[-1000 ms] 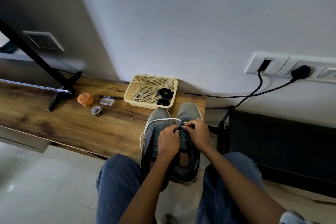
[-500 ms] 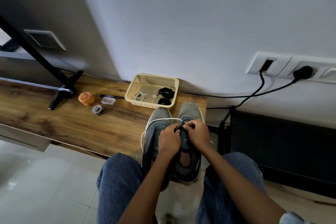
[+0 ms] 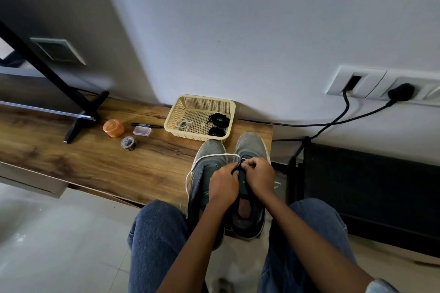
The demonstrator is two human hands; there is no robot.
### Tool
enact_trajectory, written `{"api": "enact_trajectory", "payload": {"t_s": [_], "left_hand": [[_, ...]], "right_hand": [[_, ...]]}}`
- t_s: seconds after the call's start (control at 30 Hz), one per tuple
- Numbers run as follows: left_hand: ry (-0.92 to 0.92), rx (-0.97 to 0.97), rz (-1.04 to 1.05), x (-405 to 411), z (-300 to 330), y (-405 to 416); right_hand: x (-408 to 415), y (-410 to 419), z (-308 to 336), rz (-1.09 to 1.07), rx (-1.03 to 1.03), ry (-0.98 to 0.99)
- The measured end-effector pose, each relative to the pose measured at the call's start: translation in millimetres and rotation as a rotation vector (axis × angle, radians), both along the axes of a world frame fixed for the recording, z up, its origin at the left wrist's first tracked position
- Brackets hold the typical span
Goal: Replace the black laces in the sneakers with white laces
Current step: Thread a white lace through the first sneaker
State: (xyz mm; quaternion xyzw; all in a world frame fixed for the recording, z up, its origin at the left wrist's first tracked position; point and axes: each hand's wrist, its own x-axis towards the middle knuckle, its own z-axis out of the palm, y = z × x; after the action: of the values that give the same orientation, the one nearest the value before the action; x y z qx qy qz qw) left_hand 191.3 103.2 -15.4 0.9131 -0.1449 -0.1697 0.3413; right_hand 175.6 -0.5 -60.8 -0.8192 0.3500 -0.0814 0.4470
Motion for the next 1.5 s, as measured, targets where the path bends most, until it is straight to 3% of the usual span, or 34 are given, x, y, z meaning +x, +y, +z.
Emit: {"api": "enact_trajectory", "payload": {"t_s": [0.57, 0.87, 1.1, 1.27, 1.5], "left_hand": [[-0.065, 0.168, -0.184, -0.6, -1.2, -3.0], [0.039, 0.077, -0.168, -0.9, -2.8, 2.7], [0.097, 0.070, -0.145, -2.2, -12.3, 3.6], [0.104, 0.041, -0.141, -1.8, -14.3, 5.2], [0.083, 0.084, -0.179, -0.5, -13.4, 4.4]], "right_hand": [[-5.6, 1.2, 10.5, -0.046, 0.126, -0.073], [2.9, 23.6, 21.4, -0.297, 0.208, -0.011], [-0.8, 19.8, 26.3, -0.326, 0.218, 0.005], [-0.7, 23.9, 30.1, -0.403, 0.179, 0.119], [-0.5, 26.2, 37.2, -0.458, 0.321, 0.125]]}}
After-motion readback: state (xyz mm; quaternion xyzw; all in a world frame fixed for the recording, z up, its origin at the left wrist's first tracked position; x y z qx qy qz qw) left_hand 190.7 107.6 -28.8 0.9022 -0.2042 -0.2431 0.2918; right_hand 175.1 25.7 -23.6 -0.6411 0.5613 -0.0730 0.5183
